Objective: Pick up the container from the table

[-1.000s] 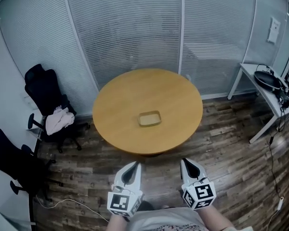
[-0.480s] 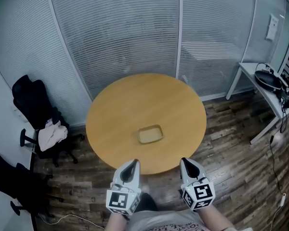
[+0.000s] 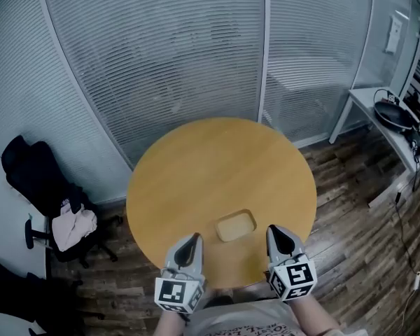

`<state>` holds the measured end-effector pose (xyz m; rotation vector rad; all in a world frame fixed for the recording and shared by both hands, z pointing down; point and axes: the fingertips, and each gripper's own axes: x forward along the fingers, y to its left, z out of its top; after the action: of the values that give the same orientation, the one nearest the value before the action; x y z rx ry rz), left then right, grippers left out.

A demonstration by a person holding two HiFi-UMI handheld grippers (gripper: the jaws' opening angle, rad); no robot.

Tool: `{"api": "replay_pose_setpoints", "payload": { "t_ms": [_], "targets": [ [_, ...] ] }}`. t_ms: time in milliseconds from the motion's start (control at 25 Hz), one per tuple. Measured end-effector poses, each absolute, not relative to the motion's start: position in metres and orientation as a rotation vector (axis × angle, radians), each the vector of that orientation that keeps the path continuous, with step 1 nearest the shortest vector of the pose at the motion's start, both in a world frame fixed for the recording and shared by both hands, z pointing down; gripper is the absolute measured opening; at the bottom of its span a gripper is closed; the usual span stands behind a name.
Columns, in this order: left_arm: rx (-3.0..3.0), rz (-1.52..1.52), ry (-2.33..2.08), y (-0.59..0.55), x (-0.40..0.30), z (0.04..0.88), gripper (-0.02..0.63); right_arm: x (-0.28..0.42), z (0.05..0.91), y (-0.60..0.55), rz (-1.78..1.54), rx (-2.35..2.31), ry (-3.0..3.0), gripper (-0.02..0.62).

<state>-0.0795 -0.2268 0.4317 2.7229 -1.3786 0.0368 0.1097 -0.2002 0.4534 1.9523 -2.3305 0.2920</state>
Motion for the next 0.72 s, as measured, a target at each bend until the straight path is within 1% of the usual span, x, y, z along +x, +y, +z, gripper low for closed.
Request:
{"api": "replay_pose_setpoints", "payload": {
  "t_ms": [440, 720],
  "targets": [
    [2.57, 0.086, -1.533, -0.293, -0.107, 0.472, 0.006, 0.1, 0.51, -0.283, 0.398, 1.719, -2.324, 0.003],
    [2.498, 0.056, -1.629, -0.315, -0.1, 0.491, 0.006, 0.11, 0.573, -0.316, 0.494, 1.5, -2.269, 0.003]
  ]
}}
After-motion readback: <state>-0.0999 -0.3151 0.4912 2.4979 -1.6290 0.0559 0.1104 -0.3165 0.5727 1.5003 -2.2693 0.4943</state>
